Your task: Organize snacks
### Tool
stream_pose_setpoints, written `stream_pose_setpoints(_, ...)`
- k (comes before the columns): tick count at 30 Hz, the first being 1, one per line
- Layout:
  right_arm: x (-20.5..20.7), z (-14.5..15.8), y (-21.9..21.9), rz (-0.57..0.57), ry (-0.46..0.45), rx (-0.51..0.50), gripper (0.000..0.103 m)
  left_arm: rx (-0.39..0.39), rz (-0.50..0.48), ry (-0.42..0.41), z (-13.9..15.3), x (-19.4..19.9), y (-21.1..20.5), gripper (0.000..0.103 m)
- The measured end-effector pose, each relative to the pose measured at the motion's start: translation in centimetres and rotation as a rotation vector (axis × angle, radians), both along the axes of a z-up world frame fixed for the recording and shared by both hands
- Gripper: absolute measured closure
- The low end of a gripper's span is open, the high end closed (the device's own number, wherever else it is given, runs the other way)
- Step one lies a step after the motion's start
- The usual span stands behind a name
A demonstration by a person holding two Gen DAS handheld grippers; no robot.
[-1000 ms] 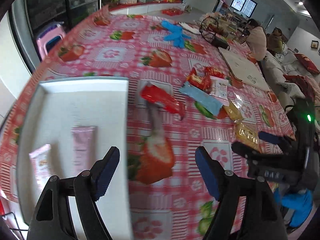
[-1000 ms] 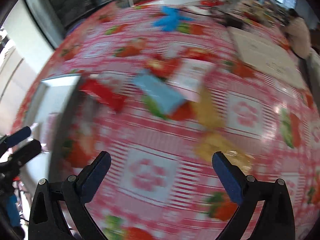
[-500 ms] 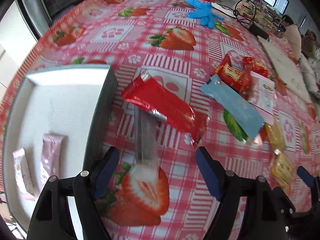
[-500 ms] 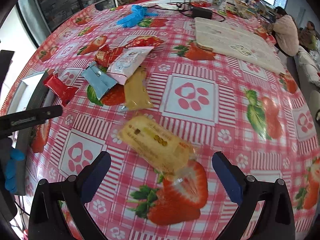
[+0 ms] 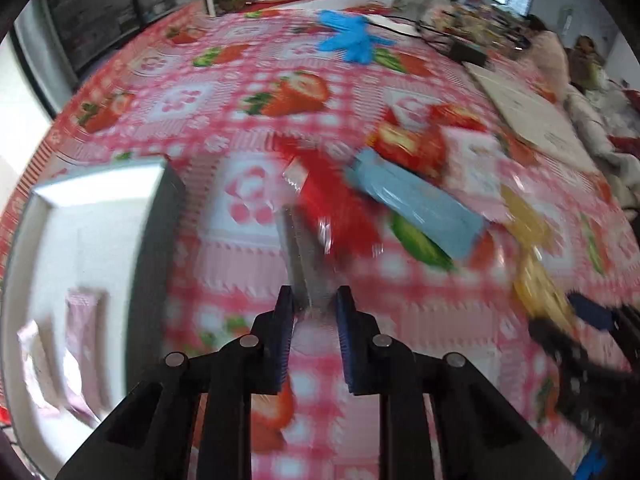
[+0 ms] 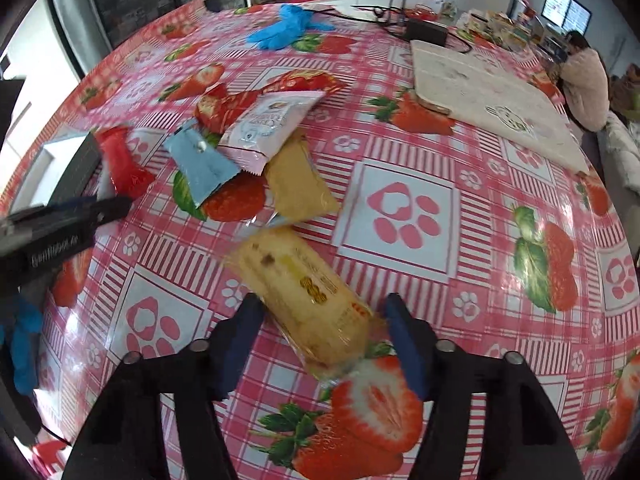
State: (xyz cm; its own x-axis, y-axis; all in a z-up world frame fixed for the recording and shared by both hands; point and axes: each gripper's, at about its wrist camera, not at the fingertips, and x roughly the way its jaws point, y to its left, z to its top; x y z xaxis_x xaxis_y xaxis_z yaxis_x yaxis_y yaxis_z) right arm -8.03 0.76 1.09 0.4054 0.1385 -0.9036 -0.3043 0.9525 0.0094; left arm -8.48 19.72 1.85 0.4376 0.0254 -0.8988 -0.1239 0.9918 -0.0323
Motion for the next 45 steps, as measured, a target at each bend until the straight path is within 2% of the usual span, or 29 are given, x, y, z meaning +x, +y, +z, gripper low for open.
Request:
stream_pose_setpoints(1,-0.3,0.1,-0.4,-0.016,0.003,0.001,0.049,-0.001,-0.016,-0.004,0.0,-1.1,-0.5,0.08)
stream_pose_setpoints(8,-5.1,0.2,-3.8,-0.119,0.021,0.012,0.051,-0.067,-0.142,-0.019,0.3,-7.9,-2.7,0.079)
stream_pose_setpoints(10,-6.8,0.4,-4.3,-0.111,0.046,0.037,0.051,-0.073,-0.151,-0.013,0.4,-8.7,-2.3,0.07)
stream_pose_setpoints(11,-7.6,0.5,-4.4,-0.093,0.059,0.053,0.05,-0.065,-0.142,-0.019,0.7,-8.9,-1.7,0.054)
stream_pose_setpoints(12,-8.1,0.5,-4.6,-0.09,0.063,0.065,0.036,-0.062,-0.133,-0.033,0.9,-9.0,-1.2,0.034)
stream_pose_setpoints(13,-8.5,0.7,-4.9,-0.098,0.056,0.074,0.009,-0.06,-0.123,-0.047,1.2,-9.1,-0.6,0.026)
stream_pose_setpoints(14,-8.8,1.0,-5.2,-0.112,0.037,0.077,0.0,-0.059,-0.104,-0.066,1.7,-9.0,0.1,0.023)
stream_pose_setpoints(17,-8.8,1.3,-6.3,-0.156,0.018,0.076,0.0,-0.073,-0.104,-0.047,1.9,-8.4,0.8,0.023)
stream_pose_setpoints(21,-7.4,0.8,-6.2,-0.185,0.049,0.098,0.0,-0.013,-0.124,-0.034,1.2,-7.2,-0.6,0.023)
stream_pose_setpoints(25,-5.5,1.0,-4.5,-0.154,0.011,0.072,0.0,0.028,-0.112,-0.026,-0.2,-6.0,-2.1,0.022)
stream_pose_setpoints(26,-5.0,1.0,-4.0,-0.144,0.003,0.065,0.0,0.032,-0.108,-0.032,-0.5,-5.8,-2.2,0.018)
stream_pose_setpoints(28,-4.1,0.4,-3.3,-0.13,0.0,0.053,0.0,0.036,-0.11,-0.067,-0.7,-5.9,-2.5,0.016)
stream_pose_setpoints(30,-3.6,-0.7,-3.1,-0.135,0.017,0.05,0.0,0.008,-0.117,-0.087,-1.0,-5.9,-2.5,0.008)
stream_pose_setpoints(33,-4.1,-1.1,-2.3,-0.113,-0.048,-0.012,0.0,-0.009,-0.15,-0.134,-1.3,-6.3,-2.7,0.0)
stream_pose_setpoints(35,-4.6,-1.1,-2.5,-0.109,-0.088,0.007,0.0,0.037,-0.172,-0.173,-1.4,-6.7,-3.2,0.0)
stream_pose_setpoints(39,-5.7,-1.3,-2.7,-0.105,-0.158,0.021,0.0,0.029,-0.163,-0.173,-1.4,-6.6,-3.2,0.0)
stream_pose_setpoints(45,-5.6,-1.3,-2.8,-0.105,-0.162,0.024,0.0,0.032,-0.154,-0.178,-1.5,-6.8,-3.2,0.0)
